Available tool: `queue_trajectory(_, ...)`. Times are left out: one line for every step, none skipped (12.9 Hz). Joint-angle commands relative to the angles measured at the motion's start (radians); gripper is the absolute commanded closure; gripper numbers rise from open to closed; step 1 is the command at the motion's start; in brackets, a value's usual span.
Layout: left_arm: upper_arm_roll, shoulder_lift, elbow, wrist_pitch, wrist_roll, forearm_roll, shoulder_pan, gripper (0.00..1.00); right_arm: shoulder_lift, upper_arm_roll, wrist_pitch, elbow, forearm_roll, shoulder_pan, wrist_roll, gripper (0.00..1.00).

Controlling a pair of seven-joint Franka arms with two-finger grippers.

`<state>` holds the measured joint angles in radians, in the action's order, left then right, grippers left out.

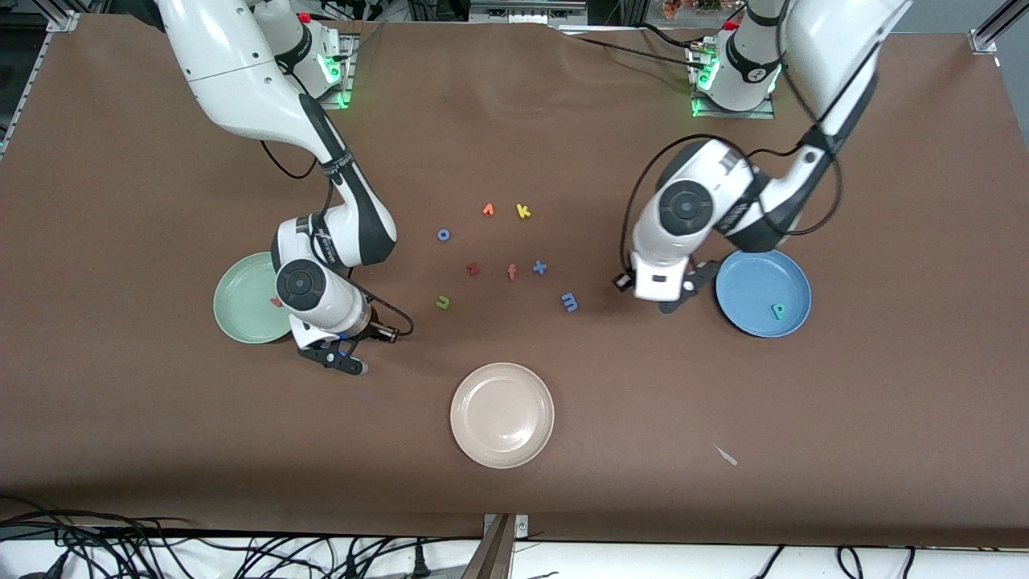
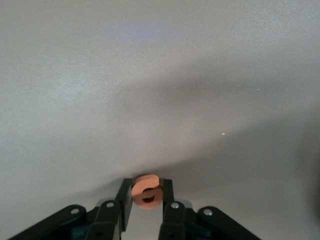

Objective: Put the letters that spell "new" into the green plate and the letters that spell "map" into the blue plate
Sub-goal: 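Place the yellow letter on the blue plate while the right gripper places 6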

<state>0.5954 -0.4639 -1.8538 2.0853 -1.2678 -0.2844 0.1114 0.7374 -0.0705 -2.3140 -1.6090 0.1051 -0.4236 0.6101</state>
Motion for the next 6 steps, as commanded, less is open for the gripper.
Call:
queue_trajectory(0.014, 0.039, -0.024, -0.083, 0.248, 0.005, 0.141, 0.96, -0.045, -0.011, 0.121, 0.020, -0.004, 0.005, -0.087, 0.96)
queue_trajectory(0.012, 0.036, -0.027, -0.105, 0.333, 0.005, 0.181, 0.96, -0.077, -0.032, 0.167, -0.004, -0.004, 0.005, -0.131, 0.96)
queue_trajectory(0.009, 0.028, -0.036, -0.106, 0.405, 0.004, 0.215, 0.96, -0.116, -0.044, 0.169, -0.043, -0.005, 0.005, -0.168, 0.96)
queue_trajectory(0.007, 0.013, -0.041, -0.107, 0.468, -0.002, 0.249, 0.95, -0.162, -0.046, 0.169, -0.096, -0.007, 0.005, -0.200, 0.96)
queue_trajectory(0.006, -0.011, -0.041, -0.105, 0.523, -0.010, 0.284, 0.95, -0.209, -0.055, 0.169, -0.150, -0.015, 0.005, -0.220, 0.96)
queue_trajectory(0.006, -0.034, -0.042, -0.103, 0.575, -0.015, 0.318, 0.95, -0.255, -0.064, 0.163, -0.202, -0.039, 0.005, -0.248, 0.96)
